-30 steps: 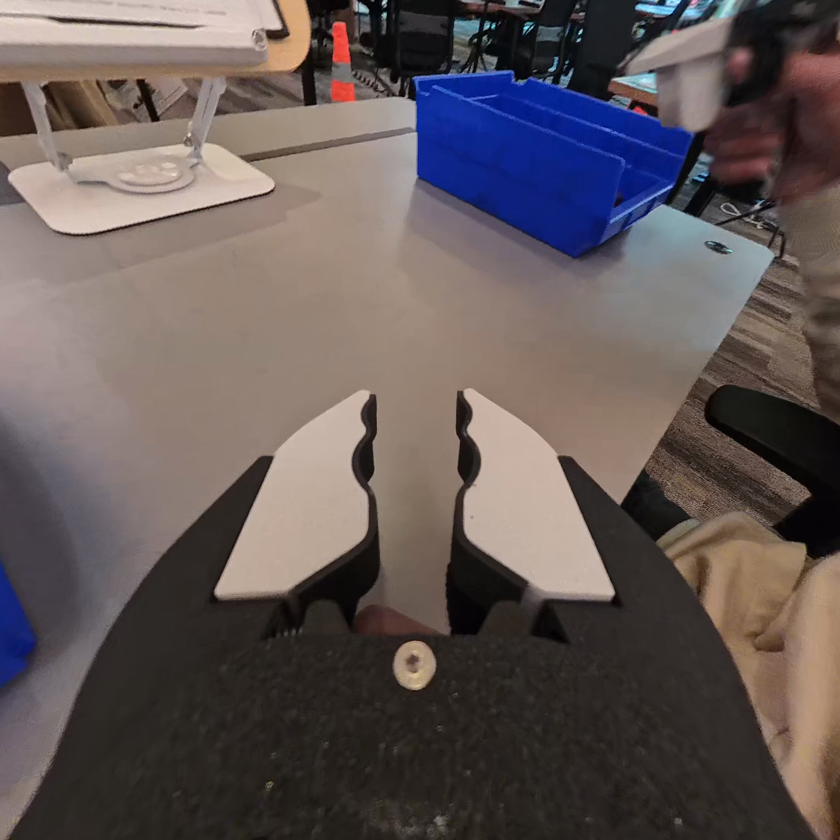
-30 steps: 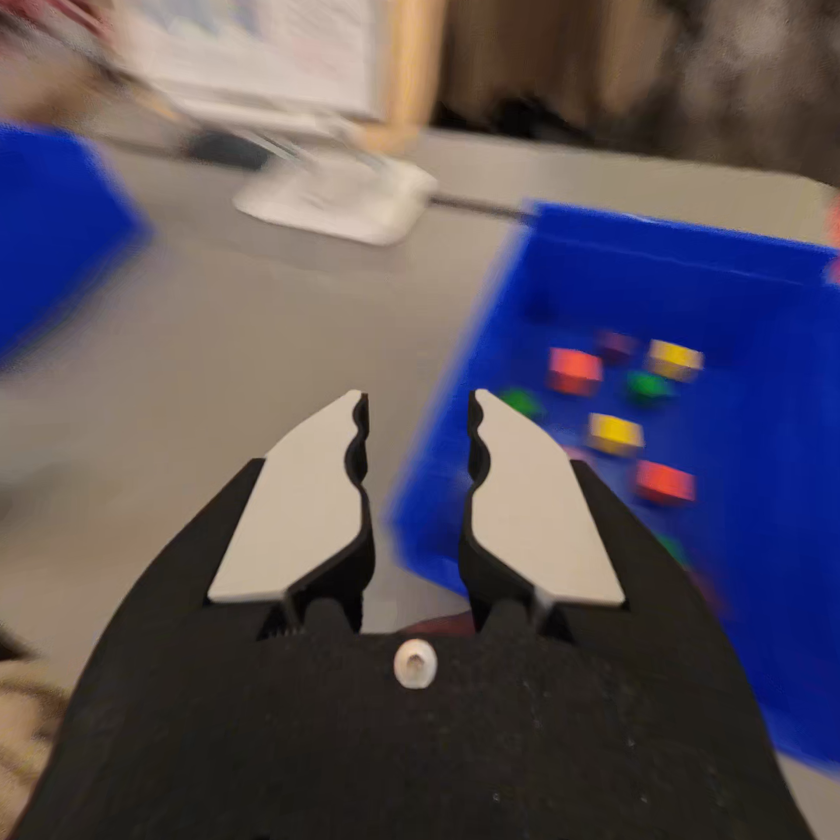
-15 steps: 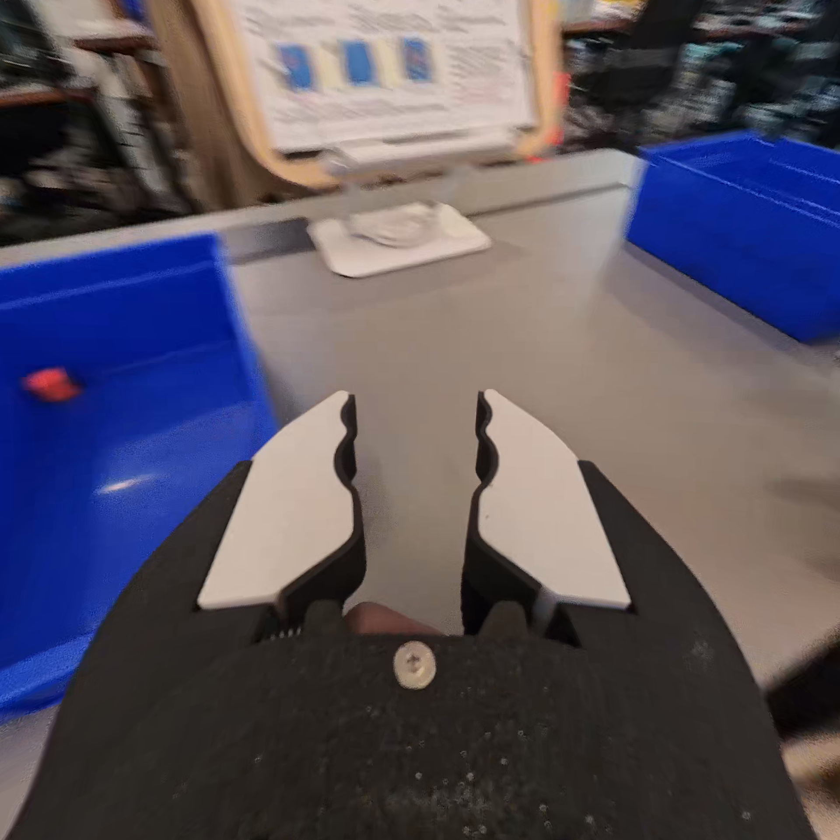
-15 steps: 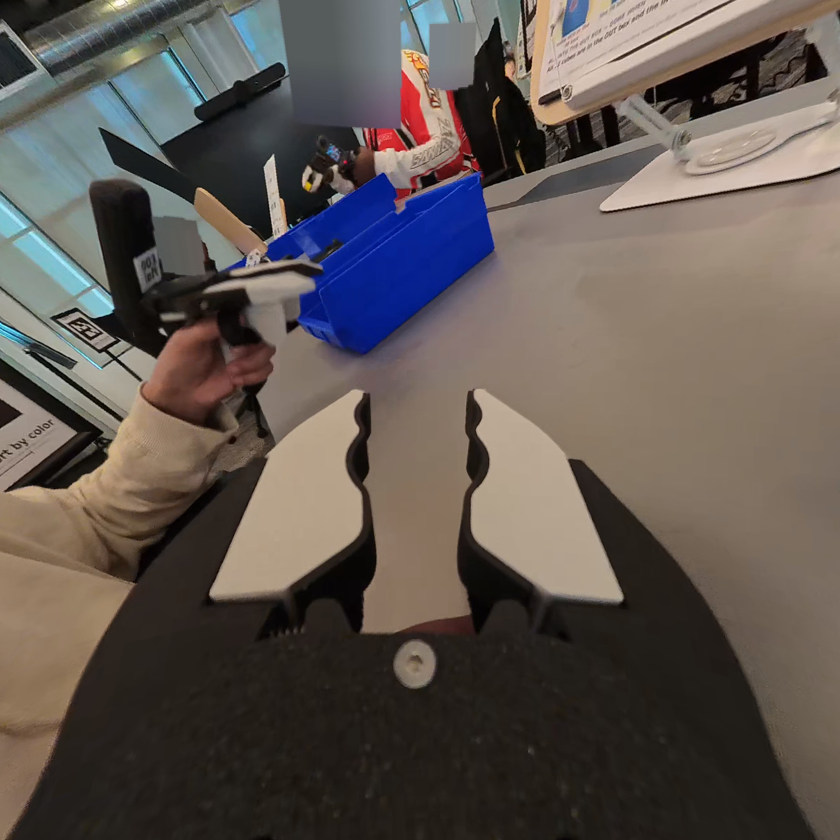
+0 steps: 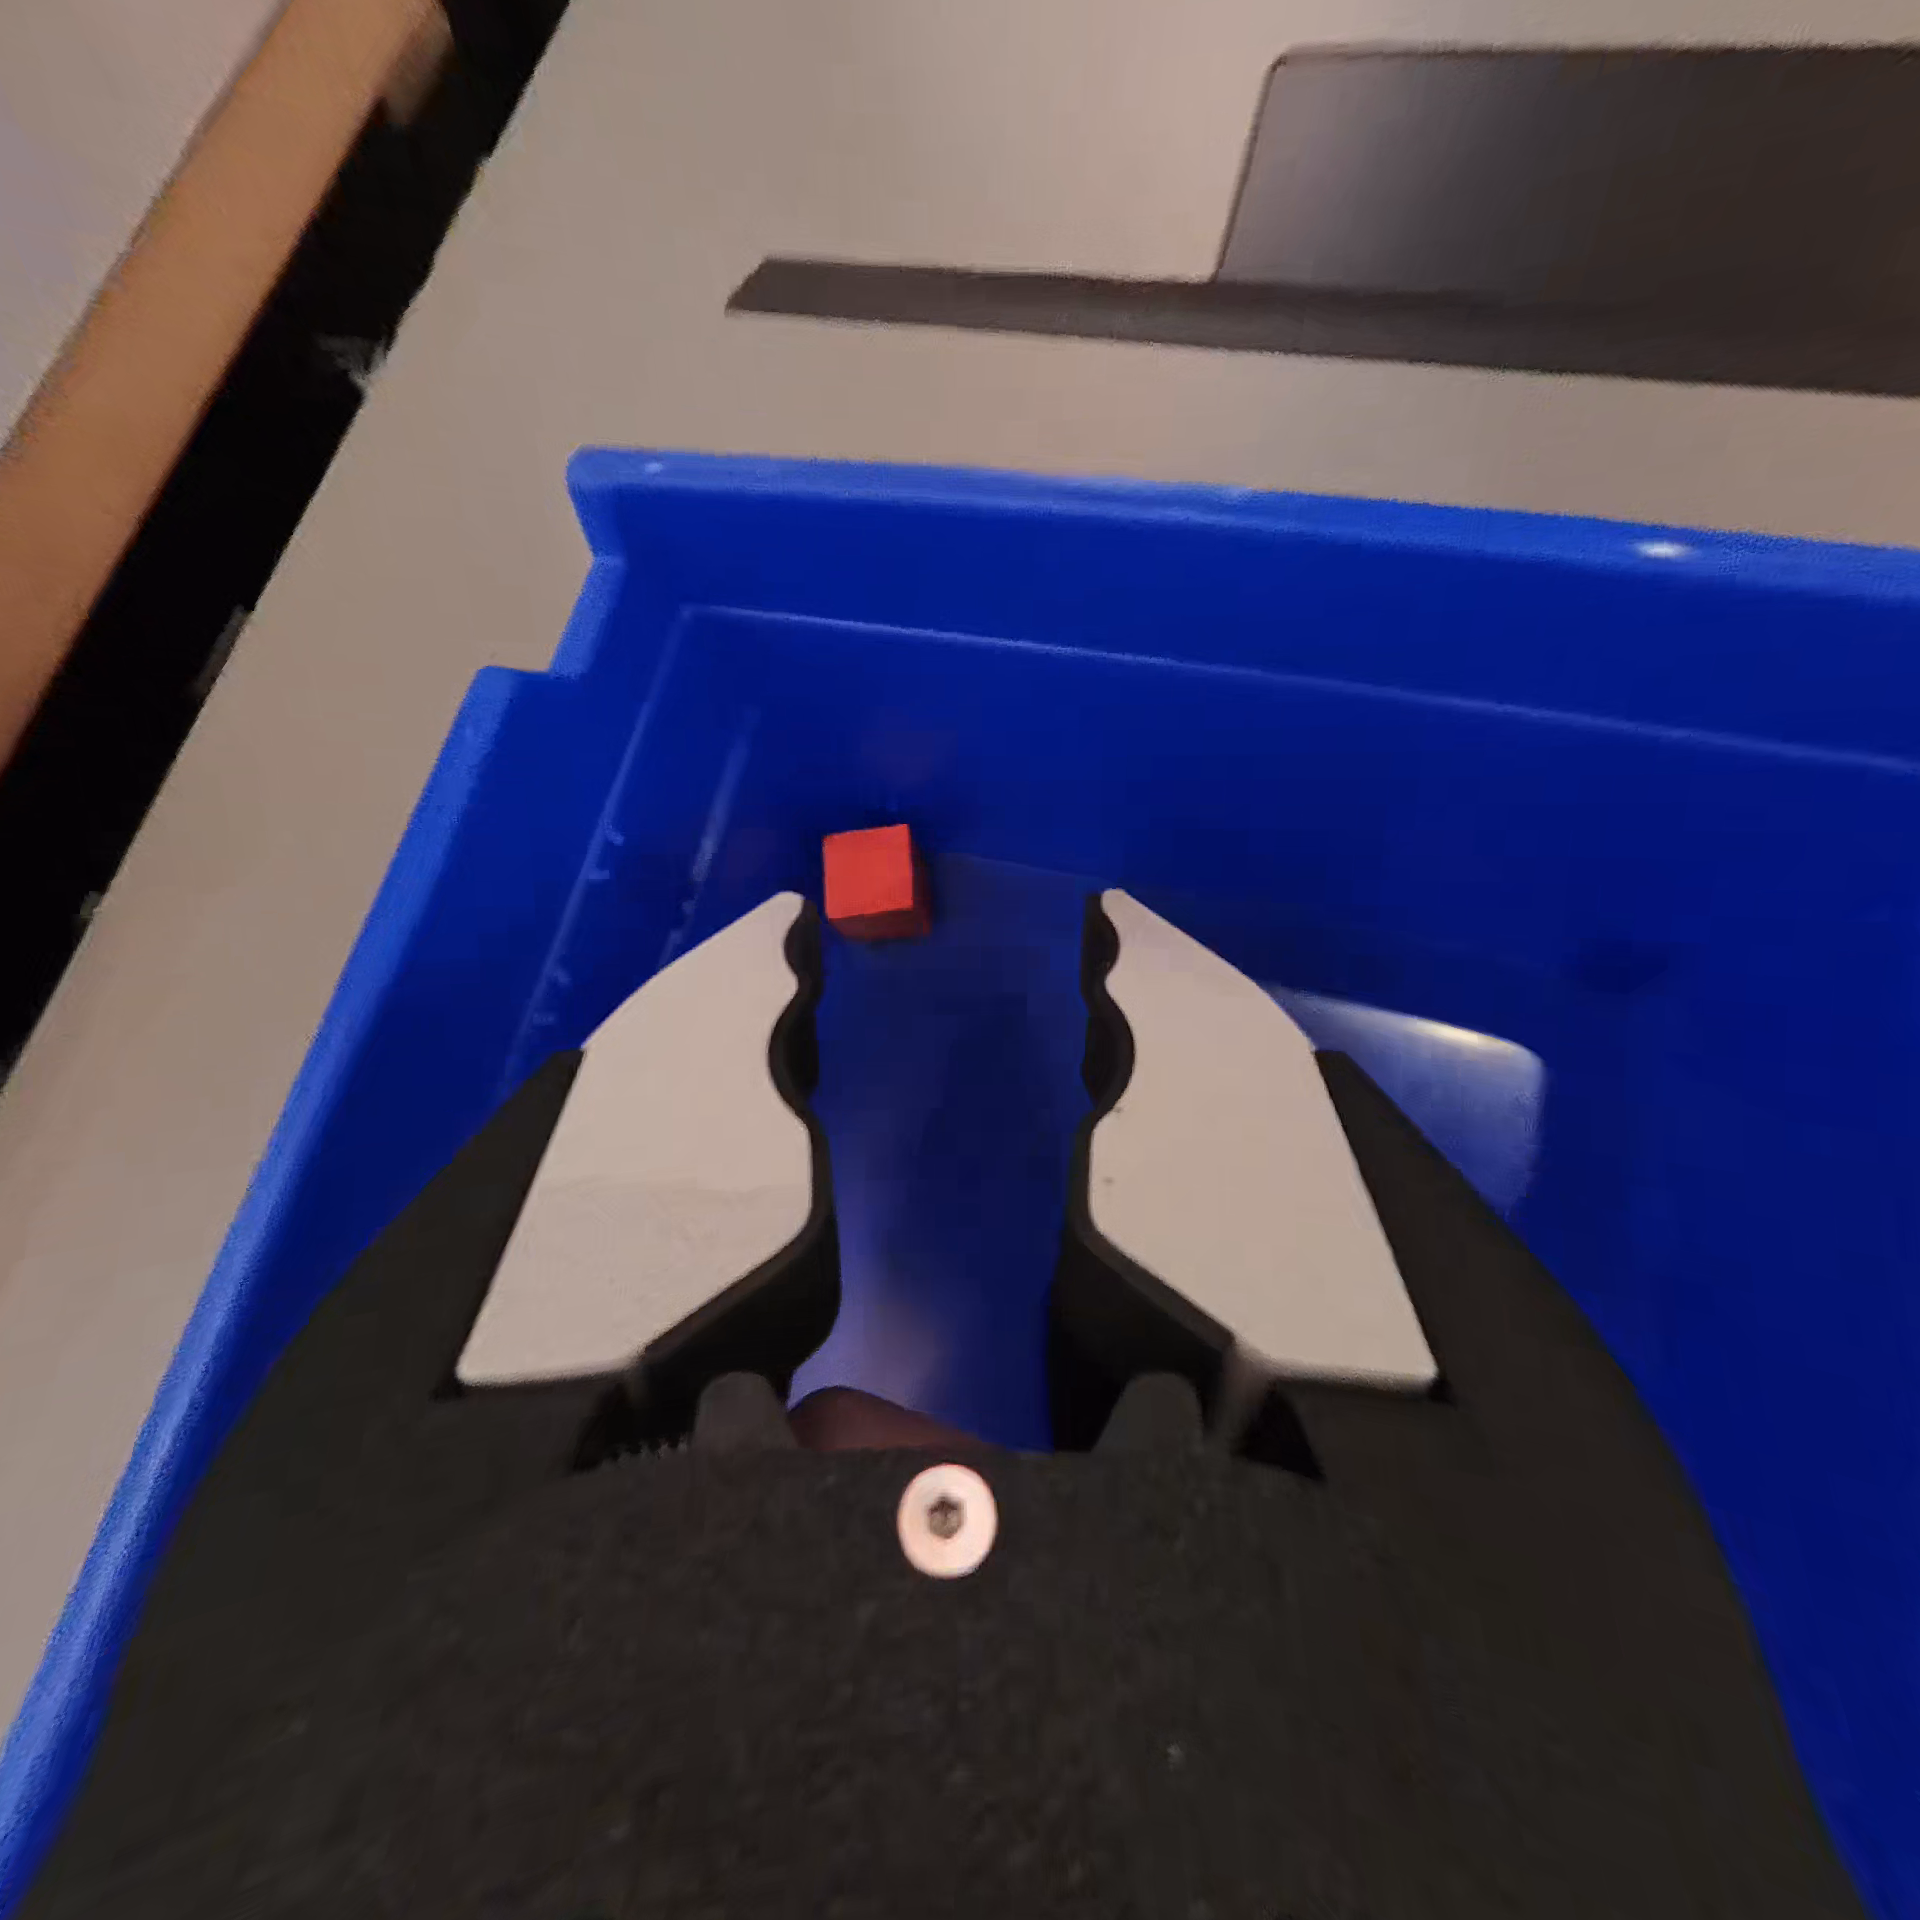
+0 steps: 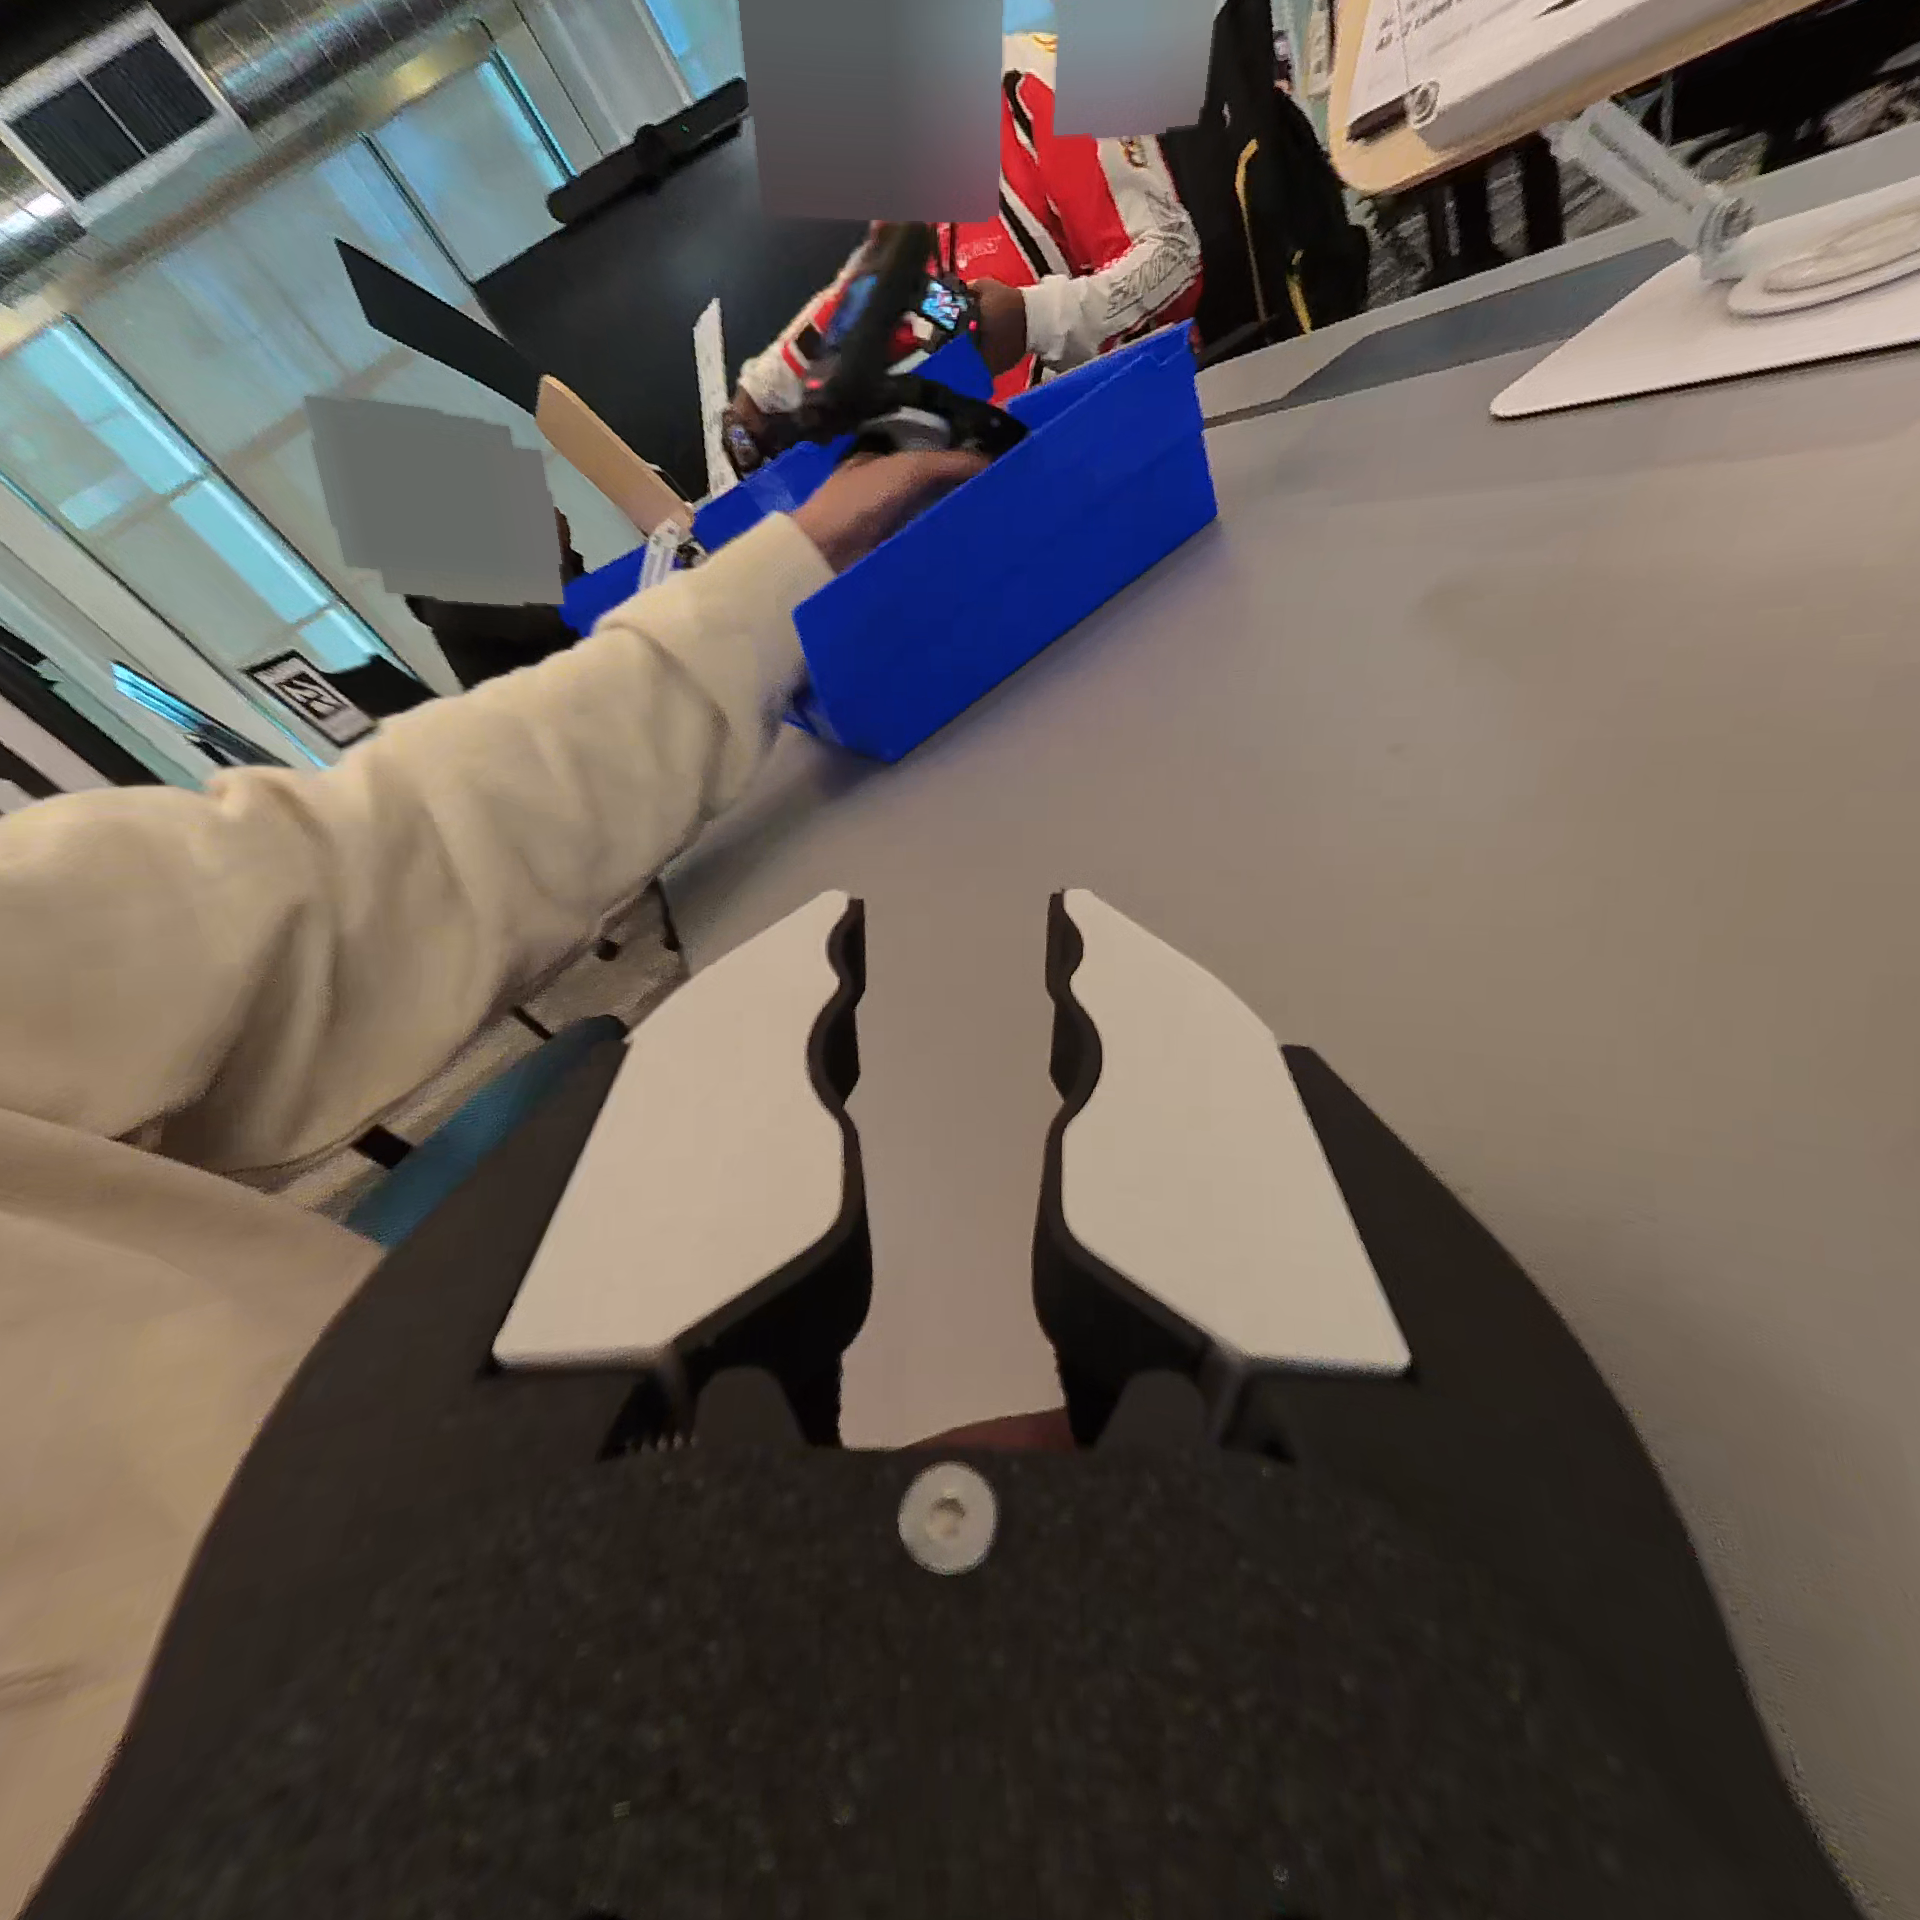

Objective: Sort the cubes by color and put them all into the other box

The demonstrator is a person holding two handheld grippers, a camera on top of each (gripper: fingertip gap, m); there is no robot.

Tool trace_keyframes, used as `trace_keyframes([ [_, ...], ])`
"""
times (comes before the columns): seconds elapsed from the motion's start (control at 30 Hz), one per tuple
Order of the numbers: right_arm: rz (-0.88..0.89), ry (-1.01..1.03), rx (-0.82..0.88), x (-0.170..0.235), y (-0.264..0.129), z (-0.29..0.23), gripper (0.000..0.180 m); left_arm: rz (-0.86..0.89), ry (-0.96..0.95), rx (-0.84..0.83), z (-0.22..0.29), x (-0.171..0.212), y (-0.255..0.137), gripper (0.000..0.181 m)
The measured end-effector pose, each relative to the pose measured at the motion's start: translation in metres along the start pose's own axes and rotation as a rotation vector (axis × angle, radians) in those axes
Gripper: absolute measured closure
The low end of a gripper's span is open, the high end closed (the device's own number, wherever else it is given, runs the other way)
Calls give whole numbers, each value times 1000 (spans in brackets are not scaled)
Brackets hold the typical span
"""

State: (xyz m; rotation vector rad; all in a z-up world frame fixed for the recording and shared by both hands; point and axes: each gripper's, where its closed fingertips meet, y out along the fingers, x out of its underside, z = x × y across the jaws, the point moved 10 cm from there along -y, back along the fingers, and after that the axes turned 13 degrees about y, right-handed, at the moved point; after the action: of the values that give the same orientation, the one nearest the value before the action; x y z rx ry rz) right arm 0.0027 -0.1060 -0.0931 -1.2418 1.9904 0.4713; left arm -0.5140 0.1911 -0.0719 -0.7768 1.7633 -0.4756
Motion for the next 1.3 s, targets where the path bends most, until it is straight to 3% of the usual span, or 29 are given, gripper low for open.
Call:
trace_keyframes([
  [0.17, -15, 9, -21, 3, 2, -3, 147, -76, -84, -48, -7, 10, 36, 137],
  [0.27, -20, 3, -19, 4, 2, -3, 148, -81, -144, 10, -6, 12, 49, 138],
  [0.33, -23, 14, -23, 4, 3, -2, 148, -59, -189, 56, -8, 14, 51, 157],
  [0.57, -23, 35, -38, 3, 2, 0, 149, 3, -176, 203, -7, 13, 42, 157],
  [0.67, -16, 34, -40, 3, 1, 0, 150, 118, -82, 262, 0, 8, 4, 158],
  [0.77, -6, 45, -47, 2, -1, 1, 150, 313, 93, 258, 10, 14, -58, 158],
  [0.87, 7, 46, -44, -3, -6, 0, 150, 512, 255, 195, 17, 37, -119, 158],
  [0.97, 61, 27, -8, -17, -18, -5, 150, 590, 286, 187, 21, 68, -155, 158],
  [1.2, 101, -25, 137, -26, -27, 3, 141, 726, 276, 456, 34, 107, -201, 158],
  [1.3, 74, -131, 178, -25, -13, 2, 140, 729, 262, 706, 54, 107, -222, 158],
])
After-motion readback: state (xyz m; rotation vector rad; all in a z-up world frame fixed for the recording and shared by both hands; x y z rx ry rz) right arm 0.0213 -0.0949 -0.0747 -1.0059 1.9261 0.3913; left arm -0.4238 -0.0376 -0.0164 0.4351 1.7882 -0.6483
